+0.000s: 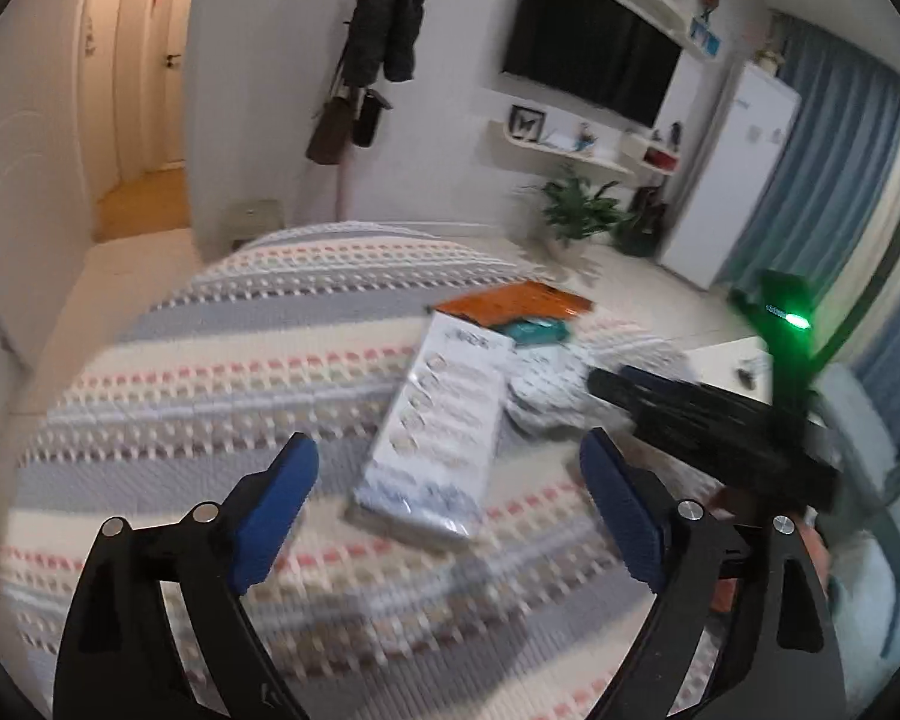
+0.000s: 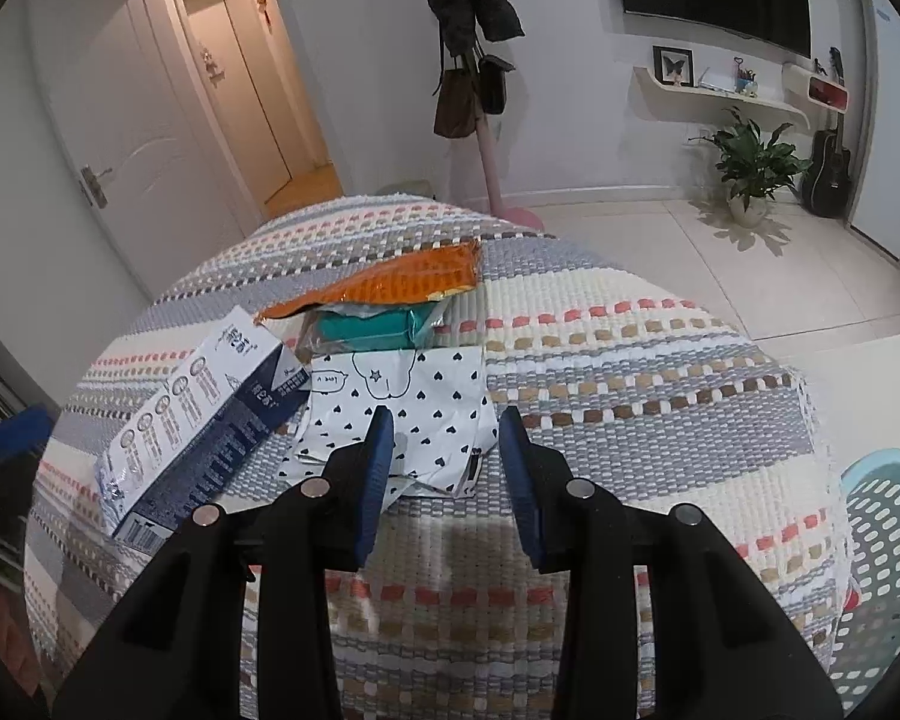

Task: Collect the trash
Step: 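Grasp the white milk carton with the left gripper while the right gripper grasps the polka-dot paper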

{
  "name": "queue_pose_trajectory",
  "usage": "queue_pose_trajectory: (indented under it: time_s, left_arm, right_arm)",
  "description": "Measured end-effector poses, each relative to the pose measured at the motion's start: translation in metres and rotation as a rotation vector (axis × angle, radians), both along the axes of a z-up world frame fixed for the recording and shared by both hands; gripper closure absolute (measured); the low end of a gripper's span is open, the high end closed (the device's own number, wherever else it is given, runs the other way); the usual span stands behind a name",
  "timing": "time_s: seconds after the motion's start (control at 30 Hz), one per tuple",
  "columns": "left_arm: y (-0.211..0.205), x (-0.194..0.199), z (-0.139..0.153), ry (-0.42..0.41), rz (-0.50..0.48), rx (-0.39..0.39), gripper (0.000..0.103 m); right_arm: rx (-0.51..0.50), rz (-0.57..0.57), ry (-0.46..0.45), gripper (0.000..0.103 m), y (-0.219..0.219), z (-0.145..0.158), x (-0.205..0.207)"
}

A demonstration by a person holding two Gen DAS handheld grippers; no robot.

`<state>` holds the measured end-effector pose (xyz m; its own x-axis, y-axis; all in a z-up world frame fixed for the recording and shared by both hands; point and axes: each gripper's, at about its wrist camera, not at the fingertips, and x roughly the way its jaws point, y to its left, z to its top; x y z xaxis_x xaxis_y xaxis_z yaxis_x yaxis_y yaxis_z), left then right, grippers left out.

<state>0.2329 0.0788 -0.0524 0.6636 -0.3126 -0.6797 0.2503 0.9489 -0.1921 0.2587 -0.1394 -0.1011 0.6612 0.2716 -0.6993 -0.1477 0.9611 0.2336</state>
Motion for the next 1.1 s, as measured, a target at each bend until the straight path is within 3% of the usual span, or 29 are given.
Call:
queue_pose_trajectory:
  time_s: [0.2,0.27,0.3,0.33,0.47,0.6,0.7,0.8,0.9,1.1]
  left_arm:
    - [-0.019,0.044,-0.033,0.082,0.051,0.145,0.014]
    - [-0.023,0.052,-0.041,0.103,0.064,0.179,0.02]
    - [-0.025,0.054,-0.043,0.112,0.061,0.18,0.028]
    - [-0.026,0.056,-0.045,0.121,0.055,0.176,0.036]
    - [-0.023,0.056,-0.05,0.114,0.071,0.166,0.05]
    - [0.003,0.045,-0.042,0.103,0.145,0.075,0.05]
    - [0.022,0.031,-0.038,0.065,0.206,0.032,0.05]
    - [0.038,0.023,-0.044,0.043,0.244,-0.019,0.05]
    - [0.042,0.019,-0.042,0.017,0.257,-0.042,0.051]
    - [0.027,0.008,-0.037,-0.035,0.216,0.036,0.052]
  right_arm:
    - [0.044,0.018,-0.019,0.069,-0.008,0.004,-0.002]
    - [0.049,0.028,-0.02,0.069,-0.008,0.004,-0.002]
    - [0.047,0.032,-0.02,0.068,-0.007,0.004,-0.002]
    - [0.045,0.033,-0.021,0.064,-0.006,0.004,-0.002]
    - [0.046,0.047,-0.027,0.06,-0.001,0.005,-0.005]
    - [0.047,0.111,-0.038,0.058,0.007,0.007,-0.009]
    - [0.022,0.155,-0.057,0.048,0.018,0.009,-0.015]
    - [-0.036,0.191,-0.074,0.04,0.033,0.011,-0.021]
    - [-0.113,0.233,-0.051,0.04,0.051,0.005,-0.021]
    - [-0.258,0.255,0.025,0.034,0.077,-0.011,-0.007]
